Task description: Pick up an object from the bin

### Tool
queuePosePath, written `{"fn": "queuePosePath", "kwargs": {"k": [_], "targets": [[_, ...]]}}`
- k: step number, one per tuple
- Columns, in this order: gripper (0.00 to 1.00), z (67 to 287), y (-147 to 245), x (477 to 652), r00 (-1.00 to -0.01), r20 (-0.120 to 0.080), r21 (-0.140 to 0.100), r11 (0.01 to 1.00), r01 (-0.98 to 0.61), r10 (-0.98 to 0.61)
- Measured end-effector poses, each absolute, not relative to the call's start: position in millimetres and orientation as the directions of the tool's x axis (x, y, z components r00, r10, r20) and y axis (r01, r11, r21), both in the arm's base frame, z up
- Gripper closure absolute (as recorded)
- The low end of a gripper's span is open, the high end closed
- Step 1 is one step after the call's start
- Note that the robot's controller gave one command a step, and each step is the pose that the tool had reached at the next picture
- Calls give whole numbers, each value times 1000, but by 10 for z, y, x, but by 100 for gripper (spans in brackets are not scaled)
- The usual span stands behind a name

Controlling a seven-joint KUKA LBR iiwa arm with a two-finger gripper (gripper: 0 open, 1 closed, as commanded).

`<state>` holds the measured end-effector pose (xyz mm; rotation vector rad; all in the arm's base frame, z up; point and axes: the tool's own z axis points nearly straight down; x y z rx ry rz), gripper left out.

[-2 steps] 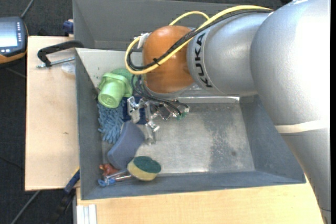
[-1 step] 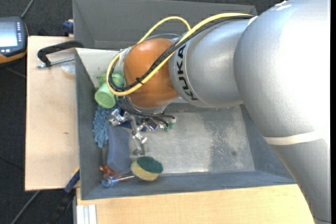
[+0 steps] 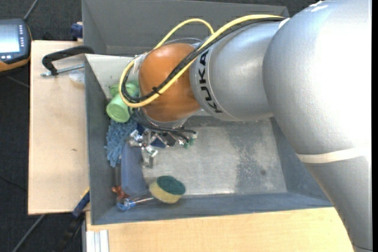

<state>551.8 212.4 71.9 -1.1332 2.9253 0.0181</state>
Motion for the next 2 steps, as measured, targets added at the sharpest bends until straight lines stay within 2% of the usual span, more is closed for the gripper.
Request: {"fn": "queuePosePath", "kwargs": {"k": [1,2], "targets": [[100,705,2274,5919,-626,-5,8,626,-780,-780],[100,851,2152,5536,-702,-14,6,702,-712,-712]]}}
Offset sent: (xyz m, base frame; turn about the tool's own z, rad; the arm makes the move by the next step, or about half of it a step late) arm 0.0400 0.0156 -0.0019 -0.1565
